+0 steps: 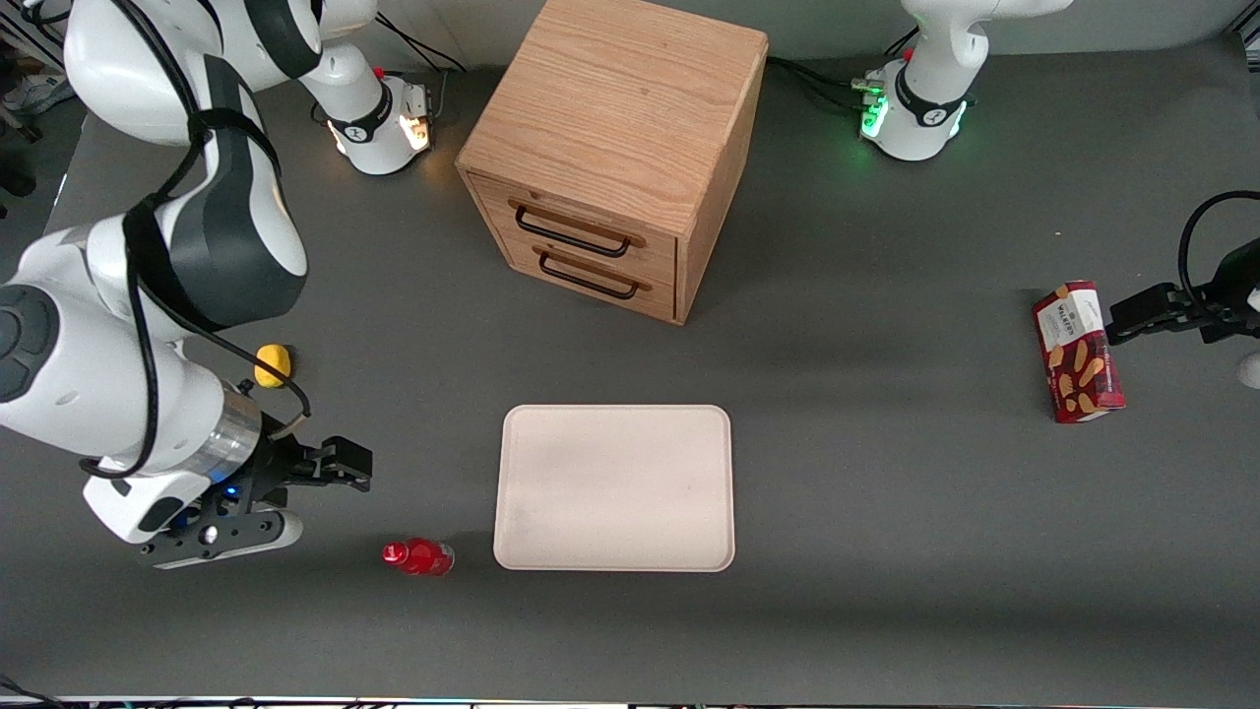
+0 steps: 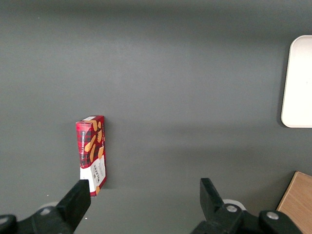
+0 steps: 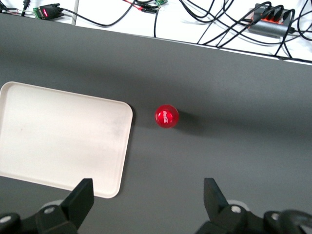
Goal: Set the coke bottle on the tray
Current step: 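Move the open right gripper down over the red Coca-Cola bottle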
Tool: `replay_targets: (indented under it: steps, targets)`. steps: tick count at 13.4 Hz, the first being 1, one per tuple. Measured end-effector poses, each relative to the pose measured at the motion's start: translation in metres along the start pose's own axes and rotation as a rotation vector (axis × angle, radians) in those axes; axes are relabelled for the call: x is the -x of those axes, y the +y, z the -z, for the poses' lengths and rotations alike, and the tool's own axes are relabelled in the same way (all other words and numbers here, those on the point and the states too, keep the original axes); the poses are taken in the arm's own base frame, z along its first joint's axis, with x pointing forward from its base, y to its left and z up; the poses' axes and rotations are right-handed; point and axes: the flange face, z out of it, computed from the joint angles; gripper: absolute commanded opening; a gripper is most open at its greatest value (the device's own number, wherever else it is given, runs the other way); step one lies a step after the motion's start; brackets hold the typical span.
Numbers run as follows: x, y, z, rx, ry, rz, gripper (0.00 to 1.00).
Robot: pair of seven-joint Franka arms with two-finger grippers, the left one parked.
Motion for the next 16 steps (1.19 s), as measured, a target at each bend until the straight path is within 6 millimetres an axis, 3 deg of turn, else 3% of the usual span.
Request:
replay_targets:
  steps: [6, 12, 16]
  targets:
    - [-0.008, 0.008, -0.016, -0.002, 0.026, -0.011, 1.0]
    - [-0.026, 0.02, -0.095, -0.002, 0.042, -0.028, 1.0]
    - [-0.028, 0.021, -0.143, -0.002, 0.033, -0.029, 1.0]
